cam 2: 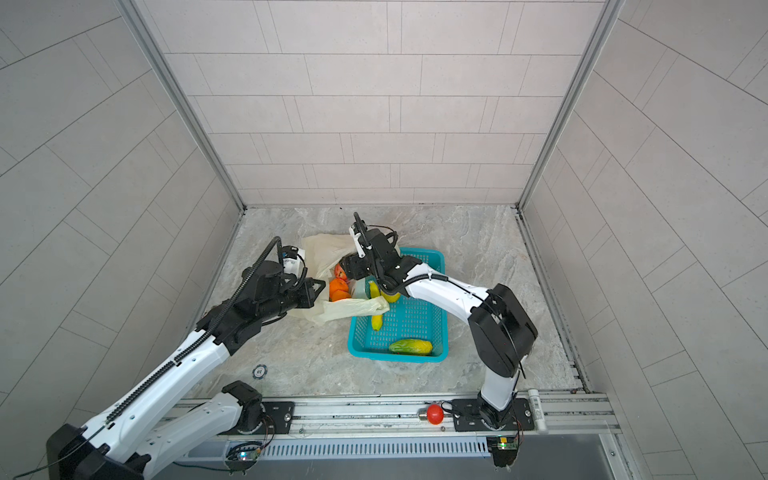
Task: Place the fruits into the plastic bag
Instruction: 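Return the right gripper over the basket toward the yellow mango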
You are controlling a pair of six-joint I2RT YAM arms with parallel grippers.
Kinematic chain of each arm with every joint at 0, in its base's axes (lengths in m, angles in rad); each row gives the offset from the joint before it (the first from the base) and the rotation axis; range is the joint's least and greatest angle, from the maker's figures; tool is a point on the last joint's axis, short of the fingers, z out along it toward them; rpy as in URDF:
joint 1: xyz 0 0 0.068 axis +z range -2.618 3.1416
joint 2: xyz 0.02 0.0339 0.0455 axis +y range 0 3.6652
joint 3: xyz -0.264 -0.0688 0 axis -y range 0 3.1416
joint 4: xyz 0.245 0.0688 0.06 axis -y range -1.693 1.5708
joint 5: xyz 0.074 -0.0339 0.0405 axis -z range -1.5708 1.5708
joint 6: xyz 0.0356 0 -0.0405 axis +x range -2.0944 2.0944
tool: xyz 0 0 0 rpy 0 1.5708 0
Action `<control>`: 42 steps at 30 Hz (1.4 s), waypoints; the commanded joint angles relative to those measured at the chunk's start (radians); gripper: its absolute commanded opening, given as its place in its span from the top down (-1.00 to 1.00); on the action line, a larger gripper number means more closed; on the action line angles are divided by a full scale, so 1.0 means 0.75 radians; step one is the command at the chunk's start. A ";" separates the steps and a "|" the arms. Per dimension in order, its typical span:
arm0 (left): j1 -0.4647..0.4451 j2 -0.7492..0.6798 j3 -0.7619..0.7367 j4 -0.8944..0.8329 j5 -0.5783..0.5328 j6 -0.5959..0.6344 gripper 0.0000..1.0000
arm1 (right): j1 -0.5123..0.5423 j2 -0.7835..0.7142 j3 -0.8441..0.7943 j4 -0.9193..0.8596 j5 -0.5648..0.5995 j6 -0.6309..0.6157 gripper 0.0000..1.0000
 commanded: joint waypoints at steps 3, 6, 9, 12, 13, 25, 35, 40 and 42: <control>-0.007 0.003 0.012 0.033 -0.020 0.007 1.00 | -0.008 -0.249 -0.099 -0.053 -0.141 -0.063 -0.51; -0.007 0.012 0.011 0.039 -0.026 0.000 1.00 | -0.009 -0.359 -0.170 -0.073 -0.224 -0.063 -0.51; -0.007 0.012 0.011 0.042 -0.043 -0.002 1.00 | -0.011 -0.466 -0.246 -0.102 -0.258 -0.077 -0.51; -0.007 0.001 0.005 0.040 -0.058 -0.004 1.00 | -0.038 -0.576 -0.319 -0.134 -0.219 -0.076 -0.51; -0.007 -0.004 0.004 0.039 -0.060 -0.003 1.00 | -0.055 -0.607 -0.339 -0.139 -0.203 -0.064 -0.51; -0.008 -0.005 0.004 0.025 -0.083 -0.006 1.00 | -0.216 -0.701 -0.564 -0.278 0.145 0.090 -0.51; -0.009 -0.003 0.012 0.026 -0.080 -0.003 1.00 | -0.200 -0.346 -0.486 -0.224 -0.023 0.142 -0.49; -0.009 0.001 0.014 0.022 -0.083 0.008 1.00 | -0.195 -0.194 -0.373 -0.232 -0.056 0.149 -0.47; -0.009 0.003 0.014 0.021 -0.083 0.011 1.00 | -0.193 -0.137 -0.326 -0.243 -0.058 0.145 -0.47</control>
